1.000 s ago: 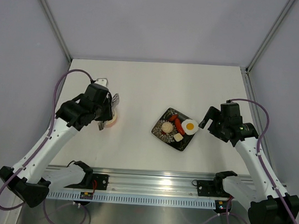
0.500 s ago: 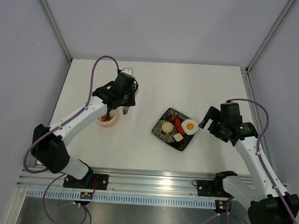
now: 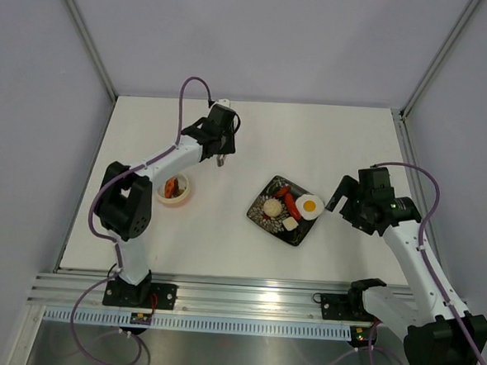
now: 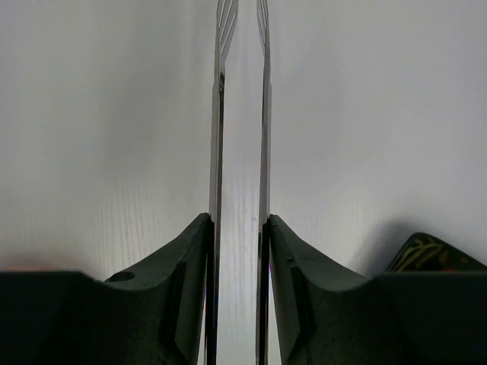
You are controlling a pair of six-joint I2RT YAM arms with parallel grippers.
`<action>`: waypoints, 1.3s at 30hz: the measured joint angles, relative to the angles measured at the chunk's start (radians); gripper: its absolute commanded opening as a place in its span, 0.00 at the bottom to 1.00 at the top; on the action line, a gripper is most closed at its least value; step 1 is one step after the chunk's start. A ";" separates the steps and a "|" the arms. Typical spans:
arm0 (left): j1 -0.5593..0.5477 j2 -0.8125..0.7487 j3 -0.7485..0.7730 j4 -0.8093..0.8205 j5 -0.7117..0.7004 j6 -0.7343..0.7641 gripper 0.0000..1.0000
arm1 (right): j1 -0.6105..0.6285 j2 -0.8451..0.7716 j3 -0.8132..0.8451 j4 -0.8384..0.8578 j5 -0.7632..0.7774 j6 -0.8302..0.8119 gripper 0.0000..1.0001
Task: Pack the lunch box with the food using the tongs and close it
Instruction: Place the clamp at the center of the board, then pick up the box lid from the center of the board.
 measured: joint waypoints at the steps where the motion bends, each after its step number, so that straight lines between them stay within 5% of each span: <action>1: 0.002 0.021 0.011 0.011 0.000 0.002 0.40 | 0.000 0.006 0.002 0.000 0.002 0.005 1.00; 8: 0.003 0.138 0.083 0.029 0.001 0.030 0.59 | -0.027 0.119 0.017 0.001 0.013 0.035 1.00; 15: 0.003 0.229 0.149 0.032 0.035 0.049 0.86 | -0.282 0.264 0.063 0.027 -0.023 0.028 1.00; 24: 0.003 0.236 0.218 0.023 0.066 0.065 0.94 | -0.508 0.407 0.174 0.068 -0.076 -0.024 0.99; 28: 0.003 0.166 0.192 0.005 0.068 0.068 0.95 | -0.575 0.455 0.179 0.091 -0.093 -0.046 0.99; 39: 0.003 -0.344 -0.031 -0.064 0.052 0.033 0.95 | -0.605 0.600 0.267 0.111 -0.129 -0.188 0.93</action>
